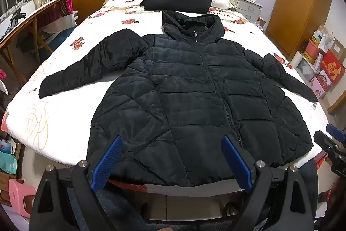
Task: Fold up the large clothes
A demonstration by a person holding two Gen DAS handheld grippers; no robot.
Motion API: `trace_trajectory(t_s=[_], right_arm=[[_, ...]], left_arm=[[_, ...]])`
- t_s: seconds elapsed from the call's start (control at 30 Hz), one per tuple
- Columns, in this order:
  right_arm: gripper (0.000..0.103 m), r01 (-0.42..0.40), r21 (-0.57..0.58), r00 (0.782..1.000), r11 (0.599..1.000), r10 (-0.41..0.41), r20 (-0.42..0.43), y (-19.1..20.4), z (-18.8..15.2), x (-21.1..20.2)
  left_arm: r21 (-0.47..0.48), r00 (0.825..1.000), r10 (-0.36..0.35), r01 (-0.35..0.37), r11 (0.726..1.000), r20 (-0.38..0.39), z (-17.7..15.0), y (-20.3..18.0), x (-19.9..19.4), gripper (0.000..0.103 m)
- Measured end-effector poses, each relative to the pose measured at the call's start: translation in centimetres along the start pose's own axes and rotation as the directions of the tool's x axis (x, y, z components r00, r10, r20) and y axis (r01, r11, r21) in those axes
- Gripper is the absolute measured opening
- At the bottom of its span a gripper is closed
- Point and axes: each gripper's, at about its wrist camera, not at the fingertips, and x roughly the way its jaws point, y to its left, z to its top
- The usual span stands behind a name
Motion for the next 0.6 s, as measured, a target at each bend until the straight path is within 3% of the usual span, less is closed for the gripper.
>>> trace_trajectory(t_s=[0.6], right_arm=[[0.095,-0.003,0.003,1.000,1.000,0.003,-0.008,-0.08,-0.14,0.73]], left_arm=[[0.013,1.000,0.012,-0.012,1.000,0.009,-0.21,-0.37,-0.18,0.094]])
